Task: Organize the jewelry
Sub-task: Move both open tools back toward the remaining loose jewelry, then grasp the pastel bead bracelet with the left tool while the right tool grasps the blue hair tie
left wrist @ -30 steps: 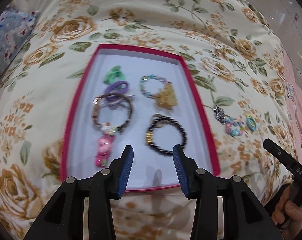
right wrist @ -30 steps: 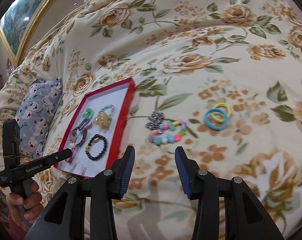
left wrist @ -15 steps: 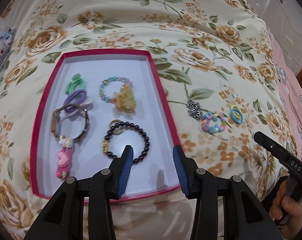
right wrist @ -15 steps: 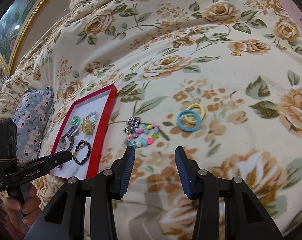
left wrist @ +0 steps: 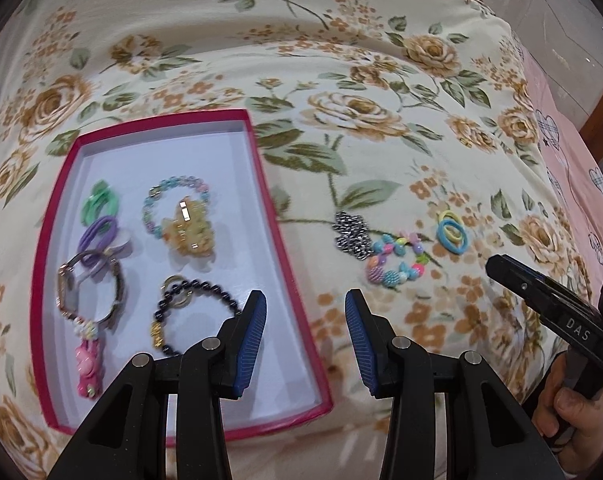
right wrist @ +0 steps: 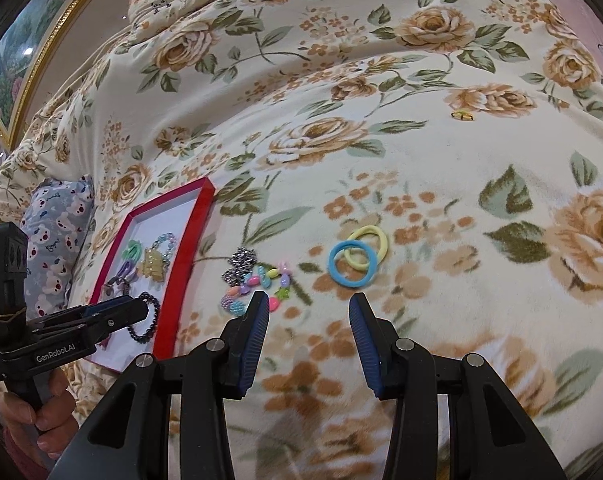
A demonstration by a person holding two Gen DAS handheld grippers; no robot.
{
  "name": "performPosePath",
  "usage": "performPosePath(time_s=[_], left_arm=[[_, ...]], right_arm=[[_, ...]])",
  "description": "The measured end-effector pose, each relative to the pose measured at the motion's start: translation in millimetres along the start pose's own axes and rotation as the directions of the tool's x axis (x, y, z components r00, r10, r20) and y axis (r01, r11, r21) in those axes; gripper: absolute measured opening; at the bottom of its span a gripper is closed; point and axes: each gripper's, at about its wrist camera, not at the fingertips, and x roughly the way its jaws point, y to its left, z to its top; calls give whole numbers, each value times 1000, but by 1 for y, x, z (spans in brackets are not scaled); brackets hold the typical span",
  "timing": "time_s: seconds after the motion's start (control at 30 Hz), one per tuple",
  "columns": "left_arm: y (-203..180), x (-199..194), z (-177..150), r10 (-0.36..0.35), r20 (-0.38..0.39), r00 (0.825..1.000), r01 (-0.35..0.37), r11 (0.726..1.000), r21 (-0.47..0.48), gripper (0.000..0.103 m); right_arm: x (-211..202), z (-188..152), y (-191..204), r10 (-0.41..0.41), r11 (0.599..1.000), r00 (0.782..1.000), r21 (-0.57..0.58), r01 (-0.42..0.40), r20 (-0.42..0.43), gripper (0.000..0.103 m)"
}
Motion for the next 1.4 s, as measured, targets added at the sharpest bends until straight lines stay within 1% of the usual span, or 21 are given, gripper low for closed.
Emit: performPosePath(time_s=[0.2, 0.3, 0.4, 0.5, 0.57, 0.6, 0.67, 0.7, 0.73, 0.77, 0.83, 0.9, 1.0, 1.2, 1.4], left_arm=[[-19, 22, 13, -39, -25, 999, 39, 999, 27, 41], [-30, 37, 19, -33, -43, 999, 35, 998, 51, 39], [-39, 56, 24, -51, -78, 996, 56, 996, 64, 39], [-48, 72, 27, -49, -101, 994, 56, 996, 74, 39], [-52, 86, 29, -39, -124, 992, 49, 996, 79, 39], [-52, 94, 30, -38, -142, 989, 50, 996, 79, 39], [-54, 101, 31, -32, -148, 988, 45, 996, 82, 38], [-57, 103, 32, -28, -142, 990, 42, 995, 93, 36], [-58, 104, 32, -30, -140, 990, 44, 994, 97, 29], [-60, 105, 33, -42, -142, 989, 56, 993, 100, 24], [-61, 105, 31, -40, -136, 990, 55, 993, 109, 24], [-63, 104, 29, -39, -121, 992, 54, 992, 118, 23], [-59, 95, 26, -65, -100, 993, 76, 992, 104, 23], [-48, 69, 22, -105, -39, 994, 108, 991, 78, 22], [-39, 37, 16, -130, 12, 991, 129, 989, 71, 22]], right_arm=[[12, 12, -11, -37, 999, 999, 2, 37, -6, 43], [21, 16, -16, -51, 999, 998, 2, 51, -24, 43], [31, 17, -21, -74, 997, 996, 2, 74, -47, 42], [40, 17, -25, -94, 996, 994, 4, 94, -61, 42], [45, 17, -27, -106, 994, 992, -2, 106, -68, 39], [47, 17, -27, -113, 994, 991, -5, 113, -69, 35], [48, 17, -27, -132, 991, 989, -18, 131, -67, 25], [49, 17, -27, -133, 991, 989, -23, 132, -70, 15], [50, 17, -27, -129, 992, 989, -22, 127, -75, 8], [50, 17, -27, -126, 992, 989, -21, 125, -78, 7], [49, 16, -24, -128, 992, 989, -34, 125, -75, 3], [46, 16, -22, -122, 992, 990, -36, 120, -67, 3], [37, 16, -19, -103, 994, 994, -32, 101, -47, 2], [16, 16, -10, -65, 998, 998, -28, 64, -12, 2], [2, 13, 0, -28, 999, 1000, -31, 28, 5, 2]])
